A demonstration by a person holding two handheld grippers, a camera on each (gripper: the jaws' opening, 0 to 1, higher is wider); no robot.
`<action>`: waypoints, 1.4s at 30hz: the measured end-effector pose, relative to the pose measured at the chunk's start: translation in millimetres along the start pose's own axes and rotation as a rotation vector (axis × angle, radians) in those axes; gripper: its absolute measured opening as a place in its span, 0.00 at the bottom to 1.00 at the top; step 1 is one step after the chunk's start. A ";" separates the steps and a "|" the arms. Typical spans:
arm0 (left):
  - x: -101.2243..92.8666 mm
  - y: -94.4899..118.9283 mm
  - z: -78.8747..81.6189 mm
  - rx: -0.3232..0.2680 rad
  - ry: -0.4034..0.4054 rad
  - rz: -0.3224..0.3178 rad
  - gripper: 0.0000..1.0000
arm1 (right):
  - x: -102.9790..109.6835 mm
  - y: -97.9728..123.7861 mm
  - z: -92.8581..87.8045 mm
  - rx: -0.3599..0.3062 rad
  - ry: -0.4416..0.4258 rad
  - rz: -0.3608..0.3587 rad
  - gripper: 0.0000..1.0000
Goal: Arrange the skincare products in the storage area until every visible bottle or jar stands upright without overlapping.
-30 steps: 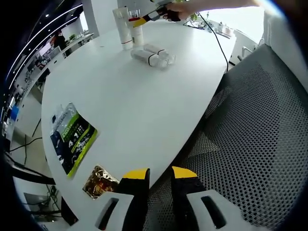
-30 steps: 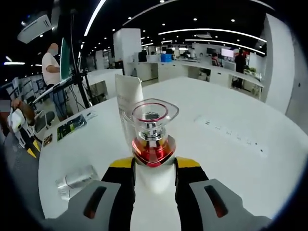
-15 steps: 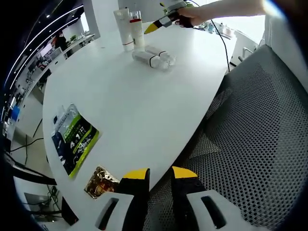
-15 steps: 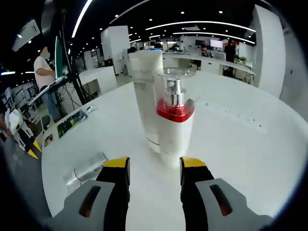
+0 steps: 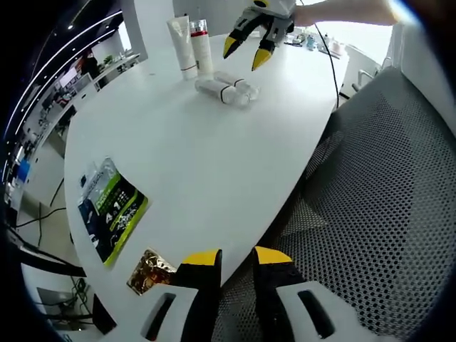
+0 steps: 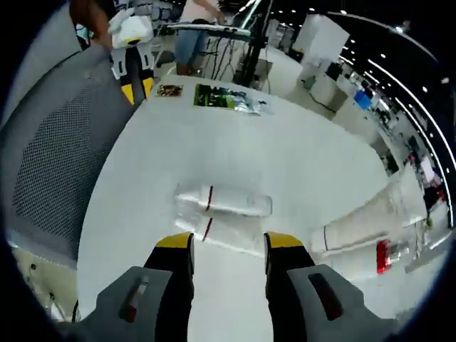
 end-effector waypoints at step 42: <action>15.9 40.2 56.0 -0.415 0.263 0.016 0.18 | 26.3 19.1 9.2 0.090 -0.303 -0.074 0.19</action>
Point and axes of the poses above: the point that each gripper's makers call its tool centre point, and the gripper's own axes: y roughly backward along the fingers, x roughly to its left, z roughly out of its top, the point moved 7 cm from there along y, roughly backward along the fingers, and after that the axes turned 2 degrees about y, right-handed, at the moved point
